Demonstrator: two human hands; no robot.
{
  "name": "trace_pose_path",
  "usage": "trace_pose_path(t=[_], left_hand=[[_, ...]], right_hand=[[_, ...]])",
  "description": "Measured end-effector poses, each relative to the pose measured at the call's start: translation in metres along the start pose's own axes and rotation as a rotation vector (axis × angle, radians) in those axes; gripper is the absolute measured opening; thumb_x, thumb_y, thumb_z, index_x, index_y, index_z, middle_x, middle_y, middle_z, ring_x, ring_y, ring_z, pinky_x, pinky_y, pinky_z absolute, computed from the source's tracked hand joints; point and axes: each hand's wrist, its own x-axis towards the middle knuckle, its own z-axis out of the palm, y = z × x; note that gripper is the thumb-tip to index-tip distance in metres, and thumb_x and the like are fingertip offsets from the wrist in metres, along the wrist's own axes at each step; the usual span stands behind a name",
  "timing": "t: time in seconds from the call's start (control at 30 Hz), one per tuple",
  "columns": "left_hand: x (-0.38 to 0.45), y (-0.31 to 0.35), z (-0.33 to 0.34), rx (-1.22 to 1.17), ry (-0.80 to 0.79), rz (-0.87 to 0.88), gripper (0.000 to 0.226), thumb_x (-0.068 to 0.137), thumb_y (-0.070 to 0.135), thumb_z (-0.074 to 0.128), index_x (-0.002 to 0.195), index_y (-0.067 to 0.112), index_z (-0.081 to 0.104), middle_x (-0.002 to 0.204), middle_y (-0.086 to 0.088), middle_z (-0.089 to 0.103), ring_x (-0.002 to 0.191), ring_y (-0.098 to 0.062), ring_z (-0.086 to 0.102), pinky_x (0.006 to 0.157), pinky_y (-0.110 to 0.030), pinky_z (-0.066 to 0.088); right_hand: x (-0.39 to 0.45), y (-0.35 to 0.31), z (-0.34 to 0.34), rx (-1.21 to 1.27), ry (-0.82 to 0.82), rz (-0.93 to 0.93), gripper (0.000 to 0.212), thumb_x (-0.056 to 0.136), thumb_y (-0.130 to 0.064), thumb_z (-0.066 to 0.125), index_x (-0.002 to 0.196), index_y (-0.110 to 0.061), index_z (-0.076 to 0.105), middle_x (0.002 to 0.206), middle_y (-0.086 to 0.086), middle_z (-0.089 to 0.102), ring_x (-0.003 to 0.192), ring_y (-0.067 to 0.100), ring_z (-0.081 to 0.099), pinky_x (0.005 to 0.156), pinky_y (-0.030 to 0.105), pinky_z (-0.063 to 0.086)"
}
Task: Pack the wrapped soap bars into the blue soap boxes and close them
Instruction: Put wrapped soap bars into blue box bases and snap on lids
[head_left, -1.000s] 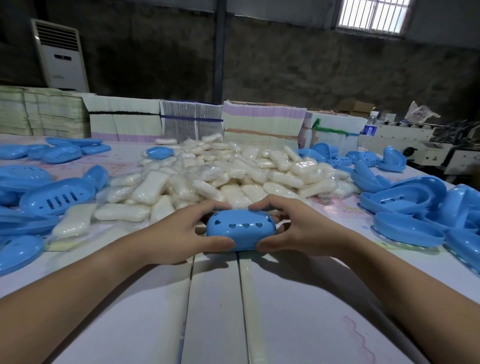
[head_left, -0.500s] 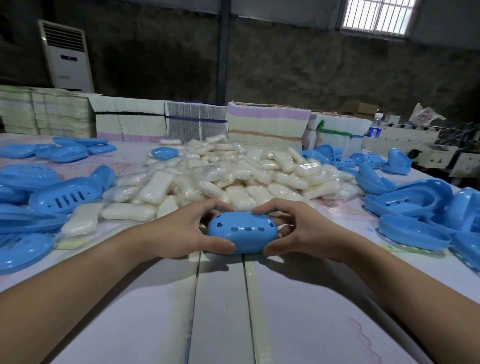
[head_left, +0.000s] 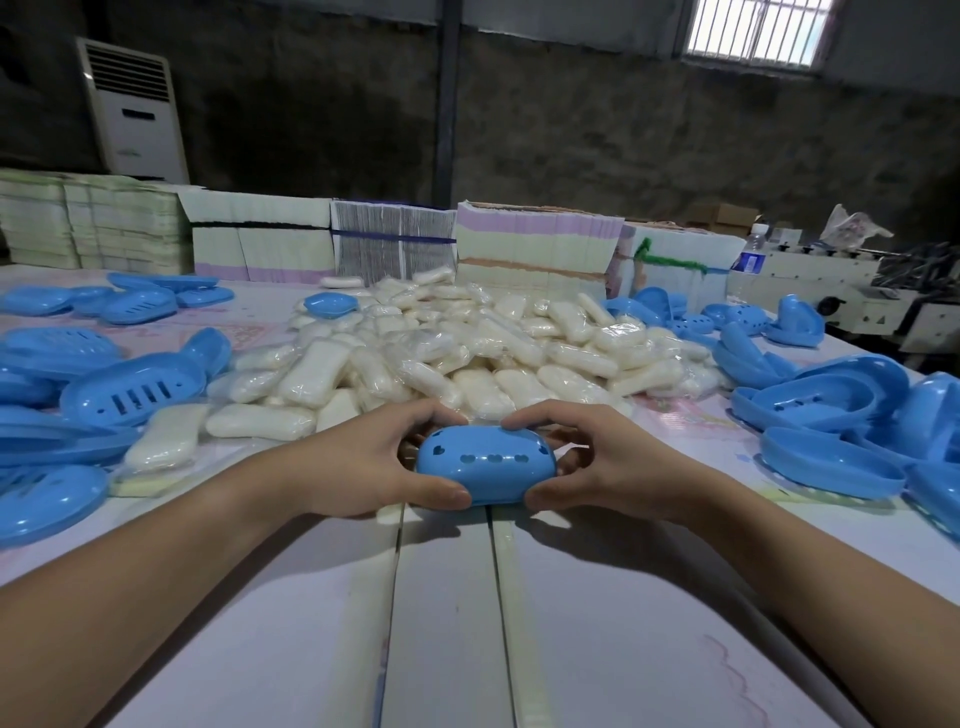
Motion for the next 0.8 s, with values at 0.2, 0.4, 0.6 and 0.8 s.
trace_pose_path(t=[0.2,0.4,0.6,0.8], left_hand=[[0.0,-0.004,0.005,-0.052,0.021,0.03,0.042,0.082,0.029,0.082,0.119,0.032,0.063,0.109,0.011,0.07,0.097,-0.005,0.068,0.084,-0.021,0.055],[0.0,-0.002,0.002,-0.049,0.041,0.072,0.032,0.089,0.03,0.073,0.118,0.039,0.063,0.104,0.029,0.067,0.096,0.009,0.063,0.076,-0.004,0.046],[0.001,-0.002,-0.006,0.056,-0.024,0.048,0.037,0.085,0.033,0.078,0.12,0.034,0.066,0.106,0.013,0.069,0.097,0.0,0.064,0.081,-0.012,0.049],[0.0,-0.008,-0.001,0.031,0.015,0.071,0.033,0.086,0.034,0.076,0.118,0.036,0.065,0.105,0.016,0.07,0.095,0.0,0.065,0.078,-0.01,0.049]], right_hand=[[0.003,-0.001,0.003,-0.095,0.011,-0.023,0.051,0.072,-0.04,0.078,0.117,-0.047,0.055,0.118,-0.022,0.056,0.107,0.001,0.054,0.083,0.026,0.053],[0.003,-0.001,0.003,-0.128,0.02,-0.008,0.054,0.063,-0.05,0.077,0.113,-0.043,0.057,0.113,-0.021,0.059,0.104,0.004,0.054,0.082,0.027,0.051],[0.001,-0.001,0.004,-0.171,0.012,-0.07,0.051,0.076,-0.037,0.079,0.12,-0.042,0.054,0.116,-0.022,0.056,0.105,0.007,0.054,0.079,0.019,0.046],[0.001,0.0,0.004,-0.207,-0.007,-0.097,0.065,0.076,-0.033,0.079,0.134,-0.036,0.05,0.124,-0.021,0.054,0.112,0.002,0.051,0.08,0.009,0.041]])
